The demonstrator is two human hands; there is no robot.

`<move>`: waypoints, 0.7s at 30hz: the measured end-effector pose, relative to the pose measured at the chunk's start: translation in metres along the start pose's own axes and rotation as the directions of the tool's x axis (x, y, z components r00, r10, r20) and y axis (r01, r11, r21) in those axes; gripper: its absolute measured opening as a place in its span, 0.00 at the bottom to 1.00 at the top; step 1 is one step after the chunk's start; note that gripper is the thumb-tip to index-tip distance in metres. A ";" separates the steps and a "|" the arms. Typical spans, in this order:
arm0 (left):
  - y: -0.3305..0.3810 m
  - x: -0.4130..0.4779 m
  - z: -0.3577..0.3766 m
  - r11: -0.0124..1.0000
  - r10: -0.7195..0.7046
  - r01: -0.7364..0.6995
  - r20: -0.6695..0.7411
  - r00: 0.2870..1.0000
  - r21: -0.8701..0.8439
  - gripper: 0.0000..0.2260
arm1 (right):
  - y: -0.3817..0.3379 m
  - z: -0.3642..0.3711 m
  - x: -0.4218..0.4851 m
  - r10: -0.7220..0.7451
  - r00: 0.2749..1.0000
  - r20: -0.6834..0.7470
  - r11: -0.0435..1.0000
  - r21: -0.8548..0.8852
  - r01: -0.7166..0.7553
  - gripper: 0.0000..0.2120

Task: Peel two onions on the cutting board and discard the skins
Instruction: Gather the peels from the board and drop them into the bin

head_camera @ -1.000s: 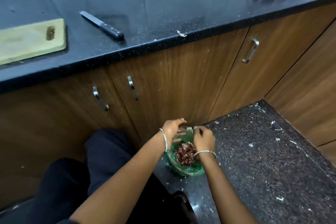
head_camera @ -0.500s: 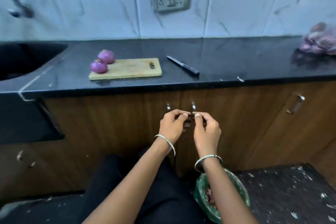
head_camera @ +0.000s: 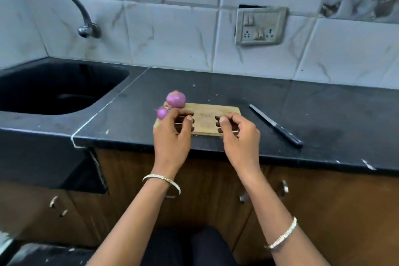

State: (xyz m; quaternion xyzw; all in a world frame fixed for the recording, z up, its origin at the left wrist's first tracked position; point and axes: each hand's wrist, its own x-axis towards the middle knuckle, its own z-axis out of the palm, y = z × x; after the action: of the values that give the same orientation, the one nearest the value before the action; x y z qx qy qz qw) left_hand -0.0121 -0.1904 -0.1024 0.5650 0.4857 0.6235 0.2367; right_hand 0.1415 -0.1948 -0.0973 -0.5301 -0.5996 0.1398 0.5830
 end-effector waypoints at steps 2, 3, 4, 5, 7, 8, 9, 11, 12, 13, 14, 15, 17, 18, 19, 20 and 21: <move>-0.007 0.025 -0.011 0.999 0.030 -0.027 -0.065 0.997 0.046 0.05 | 0.001 0.022 0.029 -0.010 1.000 0.026 1.000 0.013 0.009 0.07; -0.009 0.035 -0.015 0.995 0.059 -0.051 -0.105 0.993 0.084 0.04 | 0.004 0.032 0.042 -0.011 0.999 0.048 1.000 0.005 0.011 0.06; -0.015 0.047 -0.020 0.988 0.089 -0.069 -0.143 0.986 0.138 0.04 | 0.009 0.046 0.057 0.003 0.996 0.085 1.000 -0.013 -0.001 0.04; -0.017 0.056 -0.023 0.976 0.123 -0.090 -0.167 0.978 0.196 0.03 | 0.013 0.057 0.069 0.018 0.991 0.131 0.999 -0.037 -0.013 0.04; -0.029 0.074 -0.028 0.944 0.142 -0.088 -0.149 0.979 0.319 0.06 | 0.024 0.082 0.094 0.054 0.967 0.249 0.996 -0.076 -0.036 0.10; -0.033 0.081 -0.029 0.922 0.123 -0.071 -0.116 0.986 0.380 0.10 | 0.028 0.090 0.103 0.056 0.951 0.305 0.995 -0.099 -0.027 0.15; -0.039 0.092 -0.031 0.898 0.068 -0.027 -0.079 0.995 0.440 0.16 | 0.032 0.101 0.114 0.055 0.930 0.364 0.993 -0.120 -0.012 0.18; -0.045 0.105 -0.033 0.843 -0.085 0.064 0.015 0.996 0.534 0.28 | 0.038 0.116 0.130 0.039 0.883 0.468 0.987 -0.153 0.038 0.26; -0.045 0.109 -0.033 0.819 -0.162 0.092 0.074 0.984 0.567 0.33 | 0.039 0.121 0.135 0.046 0.860 0.509 0.985 -0.168 0.046 0.29; -0.045 0.111 -0.034 0.794 -0.228 0.106 0.131 0.965 0.598 0.37 | 0.040 0.126 0.140 0.059 0.835 0.546 0.982 -0.181 0.049 0.32; -0.045 0.115 -0.035 0.776 -0.287 0.122 0.175 0.942 0.619 0.39 | 0.040 0.130 0.145 0.080 0.808 0.584 0.979 -0.197 0.045 0.35; -0.045 0.117 -0.035 0.765 -0.327 0.133 0.202 0.923 0.630 0.40 | 0.041 0.133 0.148 0.093 0.780 0.619 0.976 -0.213 0.053 0.38; -0.041 0.123 -0.036 0.747 -0.382 0.149 0.235 0.894 0.648 0.40 | 0.039 0.139 0.153 0.115 0.727 0.677 0.966 -0.248 0.078 0.40; -0.038 0.125 -0.035 0.733 -0.406 0.147 0.252 0.879 0.664 0.39 | 0.039 0.141 0.155 0.126 0.714 0.689 0.960 -0.265 0.086 0.40; -0.034 0.129 -0.035 0.716 -0.428 0.144 0.266 0.864 0.683 0.37 | 0.036 0.142 0.158 0.142 0.713 0.687 0.958 -0.277 0.077 0.40; -0.032 0.131 -0.033 0.702 -0.440 0.133 0.279 0.854 0.699 0.34 | 0.034 0.143 0.158 0.165 0.721 0.673 0.956 -0.290 0.052 0.39; -0.028 0.134 -0.032 0.692 -0.444 0.120 0.289 0.848 0.712 0.31 | 0.031 0.144 0.159 0.189 0.735 0.651 0.955 -0.296 0.017 0.38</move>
State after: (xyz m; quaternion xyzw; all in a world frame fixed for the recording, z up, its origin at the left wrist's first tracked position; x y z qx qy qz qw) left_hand -0.0829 -0.0766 -0.0598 0.6526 0.6930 0.2166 0.2166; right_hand 0.0727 0.0093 -0.0740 -0.5483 -0.7576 0.2619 0.2382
